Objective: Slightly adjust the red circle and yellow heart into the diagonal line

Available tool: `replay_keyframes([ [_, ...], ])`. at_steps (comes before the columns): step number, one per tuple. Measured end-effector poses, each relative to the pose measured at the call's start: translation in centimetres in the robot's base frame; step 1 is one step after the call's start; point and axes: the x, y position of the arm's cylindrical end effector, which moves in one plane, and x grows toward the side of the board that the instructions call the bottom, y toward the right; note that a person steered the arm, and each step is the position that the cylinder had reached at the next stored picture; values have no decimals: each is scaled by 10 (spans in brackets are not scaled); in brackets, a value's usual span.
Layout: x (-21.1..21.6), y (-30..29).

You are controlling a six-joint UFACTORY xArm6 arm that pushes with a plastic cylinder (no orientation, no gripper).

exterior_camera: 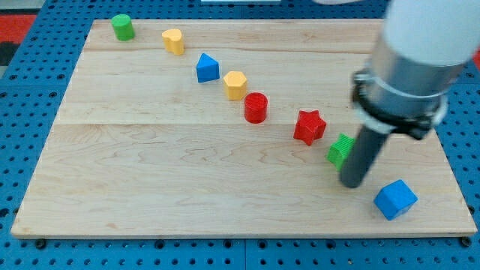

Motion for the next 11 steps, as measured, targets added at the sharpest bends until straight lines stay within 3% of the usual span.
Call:
replay_keyframes([
  [1, 41, -26],
  [2, 65, -6],
  [3, 68, 15],
  [4, 66, 0],
  [5, 28, -87],
  [6, -26, -125],
  [9, -109, -131],
  [11, -115, -98],
])
